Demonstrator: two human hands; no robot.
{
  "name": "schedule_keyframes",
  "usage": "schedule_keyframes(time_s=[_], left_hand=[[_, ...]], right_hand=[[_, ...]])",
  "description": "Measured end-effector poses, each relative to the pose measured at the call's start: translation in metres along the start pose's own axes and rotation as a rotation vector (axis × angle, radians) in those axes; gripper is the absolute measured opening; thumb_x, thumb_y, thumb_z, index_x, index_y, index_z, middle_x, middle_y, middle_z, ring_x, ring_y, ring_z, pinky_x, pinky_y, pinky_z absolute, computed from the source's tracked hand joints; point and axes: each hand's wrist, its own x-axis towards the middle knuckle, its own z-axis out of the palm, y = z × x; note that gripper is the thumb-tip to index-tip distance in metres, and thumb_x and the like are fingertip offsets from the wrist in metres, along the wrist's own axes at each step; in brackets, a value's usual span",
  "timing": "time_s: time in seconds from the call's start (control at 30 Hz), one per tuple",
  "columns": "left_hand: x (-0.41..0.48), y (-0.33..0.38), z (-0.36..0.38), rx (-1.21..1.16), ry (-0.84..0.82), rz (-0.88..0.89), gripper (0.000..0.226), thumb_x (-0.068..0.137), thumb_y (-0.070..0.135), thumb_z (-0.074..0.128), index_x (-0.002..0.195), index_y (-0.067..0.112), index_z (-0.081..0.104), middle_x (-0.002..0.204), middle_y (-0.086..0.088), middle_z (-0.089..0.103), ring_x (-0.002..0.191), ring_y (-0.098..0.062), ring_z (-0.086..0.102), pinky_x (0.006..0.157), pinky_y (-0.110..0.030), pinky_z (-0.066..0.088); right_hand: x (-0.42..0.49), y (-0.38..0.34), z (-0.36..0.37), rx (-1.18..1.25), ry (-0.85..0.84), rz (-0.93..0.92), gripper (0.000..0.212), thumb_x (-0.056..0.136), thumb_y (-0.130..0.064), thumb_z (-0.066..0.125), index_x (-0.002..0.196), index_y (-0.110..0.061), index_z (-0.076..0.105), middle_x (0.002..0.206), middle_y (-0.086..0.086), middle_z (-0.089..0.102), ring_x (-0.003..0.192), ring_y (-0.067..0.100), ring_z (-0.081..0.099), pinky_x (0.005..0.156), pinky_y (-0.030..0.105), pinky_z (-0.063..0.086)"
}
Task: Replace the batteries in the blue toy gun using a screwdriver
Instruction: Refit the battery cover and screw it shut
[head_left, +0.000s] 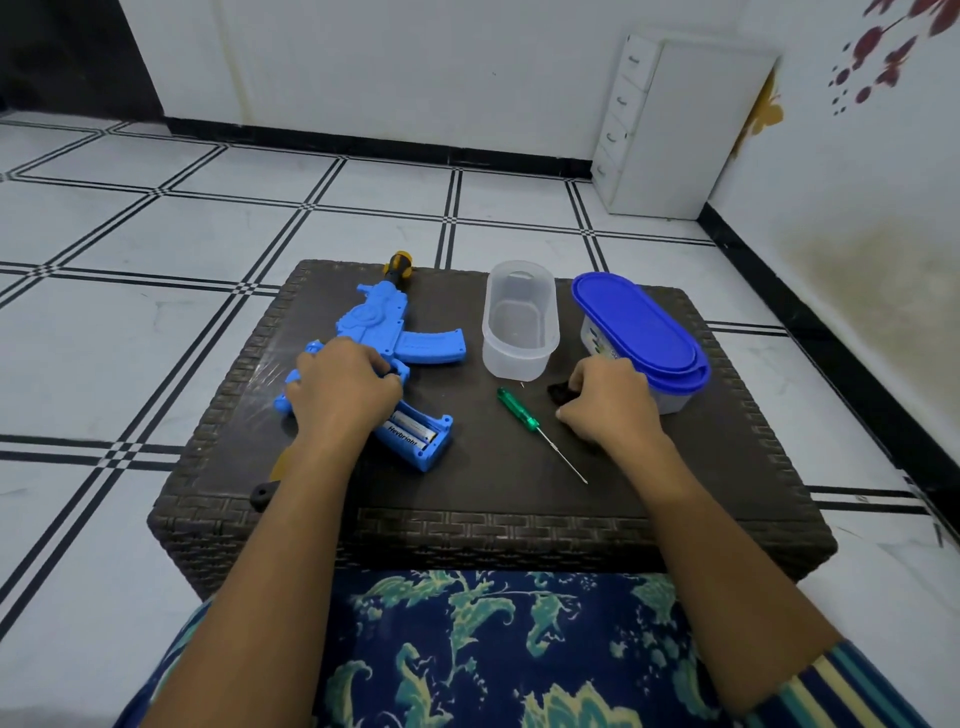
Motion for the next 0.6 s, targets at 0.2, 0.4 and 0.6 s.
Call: schedule_keyframes(time_s=[0.2,0.4,0.6], left_hand=[[0.006,-0.005,0.001,-0.066,0.003,0.010,0.017,0.080,0.026,0.063,0.090,0.028,0.076,0.114,0.002,0.065,0.114,-0.029,0.053,0.093,-0.048,0.048],[0.005,-0.011,-0.001,-0.063,-0.001,0.049,0.020,0.082,0.022,0.062,0.095,0.023,0.077,0.119,0.001,0.062,0.119,-0.030,0.050,0.087,-0.042,0.046],[0.007,-0.017,-0.002,-0.113,-0.031,0.071,0.020,0.083,0.020,0.062,0.096,0.025,0.076,0.128,0.001,0.060,0.126,-0.029,0.047,0.096,-0.041,0.042]], right_hand=[[-0.010,-0.013,-0.006,0.494,0.114,-0.179,0.022,0.091,-0.020,0.062,0.113,-0.020,0.066,0.094,-0.003,0.064,0.081,0.010,0.060,0.066,0.021,0.051],[-0.025,-0.040,0.008,0.945,-0.402,-0.228,0.020,0.094,-0.007,0.061,0.109,-0.017,0.071,0.097,0.007,0.066,0.070,0.014,0.063,0.061,0.023,0.054],[-0.028,-0.047,0.014,0.923,-0.506,-0.228,0.025,0.077,0.001,0.079,0.098,-0.007,0.068,0.089,0.013,0.069,0.064,0.018,0.064,0.062,0.029,0.058]])
